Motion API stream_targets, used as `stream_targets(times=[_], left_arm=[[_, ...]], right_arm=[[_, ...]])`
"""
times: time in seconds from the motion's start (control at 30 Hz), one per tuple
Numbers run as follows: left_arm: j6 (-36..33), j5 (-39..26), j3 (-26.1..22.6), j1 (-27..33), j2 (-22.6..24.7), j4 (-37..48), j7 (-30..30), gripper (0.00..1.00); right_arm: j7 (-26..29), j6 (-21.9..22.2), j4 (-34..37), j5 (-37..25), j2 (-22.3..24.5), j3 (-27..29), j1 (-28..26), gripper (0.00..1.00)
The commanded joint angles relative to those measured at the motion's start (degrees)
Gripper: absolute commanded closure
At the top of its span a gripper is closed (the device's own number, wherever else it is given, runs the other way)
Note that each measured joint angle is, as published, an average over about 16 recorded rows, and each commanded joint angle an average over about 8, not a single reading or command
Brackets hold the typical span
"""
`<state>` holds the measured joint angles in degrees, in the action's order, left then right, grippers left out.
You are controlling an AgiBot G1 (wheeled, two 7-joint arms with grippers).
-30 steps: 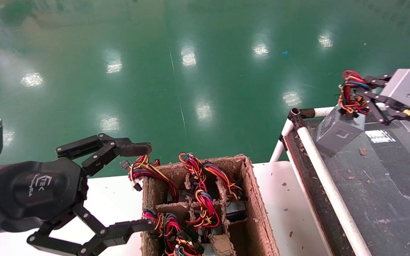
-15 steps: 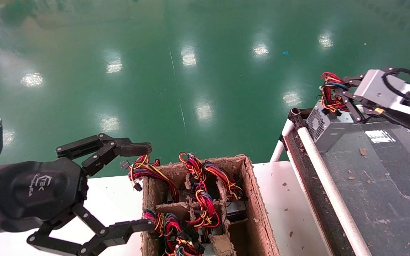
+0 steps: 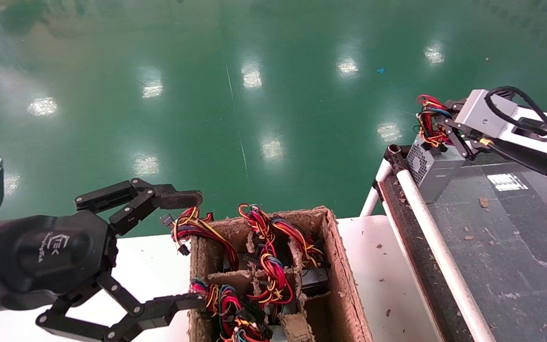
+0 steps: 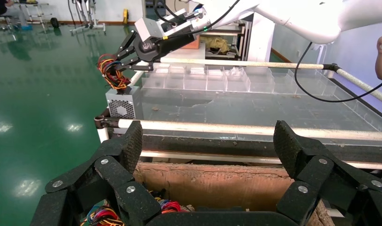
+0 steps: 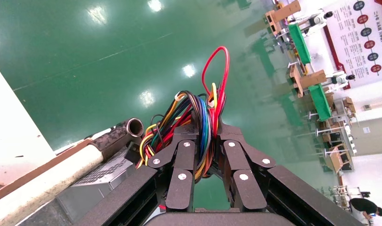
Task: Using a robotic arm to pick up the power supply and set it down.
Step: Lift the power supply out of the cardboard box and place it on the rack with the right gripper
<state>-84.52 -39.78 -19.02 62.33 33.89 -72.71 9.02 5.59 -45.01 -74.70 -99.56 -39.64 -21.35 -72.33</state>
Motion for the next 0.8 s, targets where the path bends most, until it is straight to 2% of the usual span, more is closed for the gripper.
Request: stream_targets(times=[0.03, 0.8], left_arm=[[0.0, 0.0, 0.0, 0.0, 0.0, 0.0, 0.0, 0.0], [0.01, 0.02, -0.03, 0.01, -0.01, 0.0, -0.01, 0.0]], right_arm=[[0.32, -0.09, 0.04, -0.51, -0.17, -0.23, -0.13, 0.0], [3.98, -2.49, -0.36, -0.05, 1.04, -0.24, -0.25, 0.0]])
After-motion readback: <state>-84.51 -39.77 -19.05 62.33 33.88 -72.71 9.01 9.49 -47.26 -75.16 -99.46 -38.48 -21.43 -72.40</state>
